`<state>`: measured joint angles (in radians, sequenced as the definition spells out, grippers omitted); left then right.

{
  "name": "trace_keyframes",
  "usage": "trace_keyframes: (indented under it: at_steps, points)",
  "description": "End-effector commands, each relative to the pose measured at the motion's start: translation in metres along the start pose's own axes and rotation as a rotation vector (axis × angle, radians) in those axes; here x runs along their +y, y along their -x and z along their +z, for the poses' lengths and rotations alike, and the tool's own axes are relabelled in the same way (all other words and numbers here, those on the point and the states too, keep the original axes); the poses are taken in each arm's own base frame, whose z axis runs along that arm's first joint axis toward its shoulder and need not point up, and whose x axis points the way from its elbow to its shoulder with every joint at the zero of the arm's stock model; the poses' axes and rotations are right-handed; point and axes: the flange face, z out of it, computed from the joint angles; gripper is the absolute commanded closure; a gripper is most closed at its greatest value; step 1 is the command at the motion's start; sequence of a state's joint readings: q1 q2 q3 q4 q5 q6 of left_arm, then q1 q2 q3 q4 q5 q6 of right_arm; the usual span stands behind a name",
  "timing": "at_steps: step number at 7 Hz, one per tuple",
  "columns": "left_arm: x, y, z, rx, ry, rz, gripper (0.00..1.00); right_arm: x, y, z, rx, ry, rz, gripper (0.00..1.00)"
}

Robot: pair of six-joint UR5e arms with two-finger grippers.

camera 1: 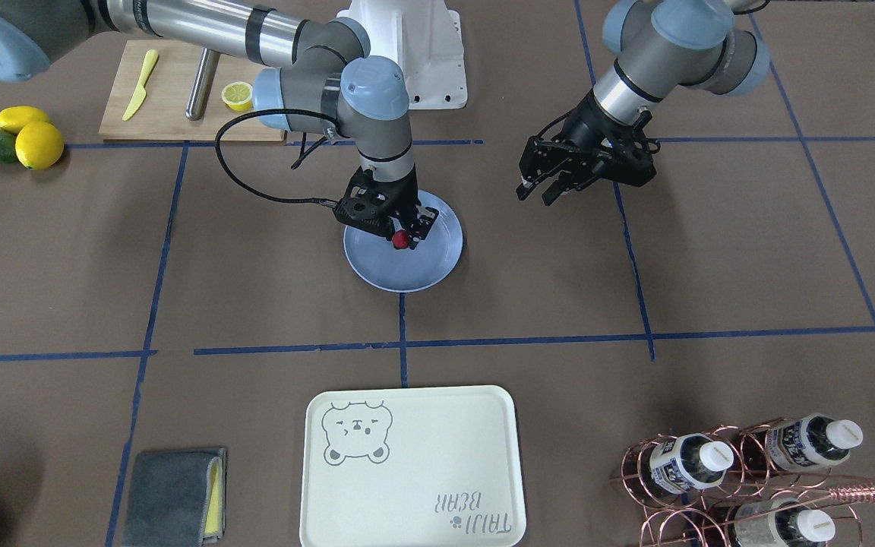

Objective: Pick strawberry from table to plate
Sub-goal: 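Lower the strawberry onto the plate and open the right gripper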

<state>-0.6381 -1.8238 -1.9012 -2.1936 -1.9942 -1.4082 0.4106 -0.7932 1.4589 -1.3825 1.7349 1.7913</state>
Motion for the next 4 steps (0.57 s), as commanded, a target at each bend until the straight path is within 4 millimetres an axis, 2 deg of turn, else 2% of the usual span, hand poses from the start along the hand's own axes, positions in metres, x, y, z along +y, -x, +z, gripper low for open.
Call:
trace_keyframes:
  at_steps: [1, 2, 3, 4]
  points:
    - [0.0, 0.0, 0.0, 0.0, 0.0, 0.0, 0.45, 0.0, 0.001, -0.002, -0.003, 0.003, -0.003, 0.0]
    - [-0.001, 0.003, 0.0, -0.005, -0.002, 0.0, 0.46, -0.005, 0.001, -0.013, -0.021, 0.01, -0.002, 0.0]
    - [-0.004, 0.01, -0.003, -0.014, -0.006, 0.061, 0.45, -0.012, -0.028, -0.024, -0.031, 0.026, -0.007, 0.0]
    - [-0.002, 0.033, -0.004, -0.05, -0.002, 0.088, 0.46, -0.025, -0.07, -0.052, -0.058, 0.048, -0.057, 0.0]
